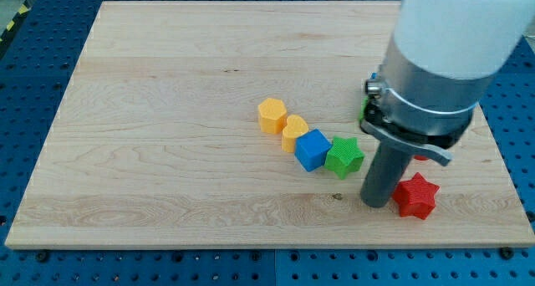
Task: Push the red star a bit right
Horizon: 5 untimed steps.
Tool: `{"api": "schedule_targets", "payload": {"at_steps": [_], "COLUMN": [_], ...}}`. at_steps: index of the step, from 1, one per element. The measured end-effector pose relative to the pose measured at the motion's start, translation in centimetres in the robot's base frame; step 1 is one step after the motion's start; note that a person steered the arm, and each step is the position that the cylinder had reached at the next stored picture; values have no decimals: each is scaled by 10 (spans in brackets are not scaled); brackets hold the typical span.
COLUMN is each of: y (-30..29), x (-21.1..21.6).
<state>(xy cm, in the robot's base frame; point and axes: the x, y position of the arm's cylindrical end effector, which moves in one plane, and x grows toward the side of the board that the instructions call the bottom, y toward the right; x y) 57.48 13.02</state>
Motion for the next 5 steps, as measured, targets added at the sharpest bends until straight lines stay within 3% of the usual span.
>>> {"api": "schedule_targets", "payload": {"at_steps": [4, 5], "y": [52, 34], "x": [-1, -29]}}
